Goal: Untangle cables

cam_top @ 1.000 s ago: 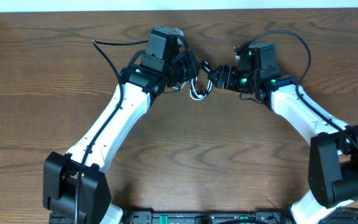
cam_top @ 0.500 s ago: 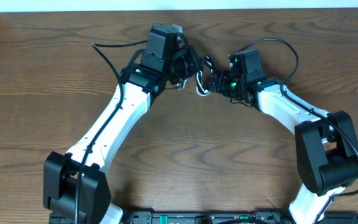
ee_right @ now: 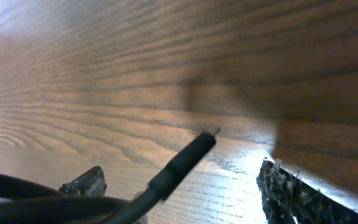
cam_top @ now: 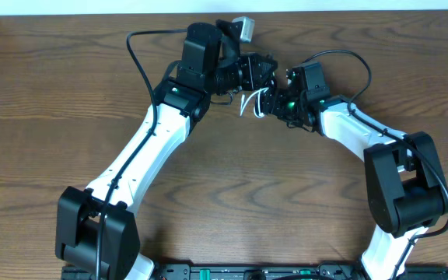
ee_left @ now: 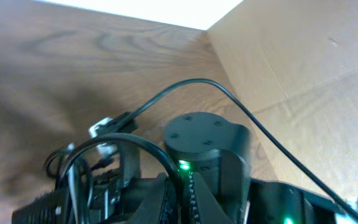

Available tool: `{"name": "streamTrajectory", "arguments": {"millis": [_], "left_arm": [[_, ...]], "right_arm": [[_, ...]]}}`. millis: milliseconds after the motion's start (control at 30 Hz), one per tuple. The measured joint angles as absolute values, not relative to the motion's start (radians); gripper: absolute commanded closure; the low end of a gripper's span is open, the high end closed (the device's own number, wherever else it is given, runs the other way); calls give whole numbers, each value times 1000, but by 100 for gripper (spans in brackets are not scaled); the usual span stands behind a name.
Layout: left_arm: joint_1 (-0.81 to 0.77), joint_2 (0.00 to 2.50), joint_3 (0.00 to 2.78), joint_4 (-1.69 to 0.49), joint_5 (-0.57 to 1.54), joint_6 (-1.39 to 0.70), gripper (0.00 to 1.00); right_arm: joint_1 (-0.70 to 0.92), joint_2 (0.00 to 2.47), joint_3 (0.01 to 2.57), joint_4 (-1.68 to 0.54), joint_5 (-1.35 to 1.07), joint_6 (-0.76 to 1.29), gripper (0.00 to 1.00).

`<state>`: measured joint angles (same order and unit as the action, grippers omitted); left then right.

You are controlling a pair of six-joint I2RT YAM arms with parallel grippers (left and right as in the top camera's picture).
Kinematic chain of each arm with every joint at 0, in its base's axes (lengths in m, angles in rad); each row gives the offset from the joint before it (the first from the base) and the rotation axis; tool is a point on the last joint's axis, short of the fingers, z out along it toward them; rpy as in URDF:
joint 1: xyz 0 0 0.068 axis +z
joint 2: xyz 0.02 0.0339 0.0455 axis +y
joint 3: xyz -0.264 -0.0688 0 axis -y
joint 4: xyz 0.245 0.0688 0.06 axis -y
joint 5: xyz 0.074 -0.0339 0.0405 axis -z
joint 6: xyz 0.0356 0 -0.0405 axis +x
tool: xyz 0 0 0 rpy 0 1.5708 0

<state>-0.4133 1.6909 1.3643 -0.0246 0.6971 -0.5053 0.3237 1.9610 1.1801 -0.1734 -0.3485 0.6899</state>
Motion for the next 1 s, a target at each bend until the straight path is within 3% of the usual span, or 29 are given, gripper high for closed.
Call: {"name": "streamTrajectory", "arguments": {"millis": [200, 433, 567, 633, 800, 1000], "left_arm": [[-399, 1660, 1361, -6, 746, -405, 92], [-356, 1448, 1378, 36, 792, -375, 92], [-356, 1420, 1385, -31, 775, -365, 92], [-357, 1430, 1390, -148, 709, -374, 86], [-356, 1501, 1387, -369, 439, -440, 59], [-348, 1632, 1387, -421, 246, -438, 52]], "right_arm": [[318, 1963, 1183, -179, -342, 701, 28], [318, 1991, 1181, -186, -332, 700, 28], [318, 1991, 1181, -186, -332, 701, 28], [318, 1991, 1181, -186, -332, 700, 28], [318, 1991, 1181, -186, -332, 700, 28], [318, 1991, 1181, -186, -332, 701, 27]]}}
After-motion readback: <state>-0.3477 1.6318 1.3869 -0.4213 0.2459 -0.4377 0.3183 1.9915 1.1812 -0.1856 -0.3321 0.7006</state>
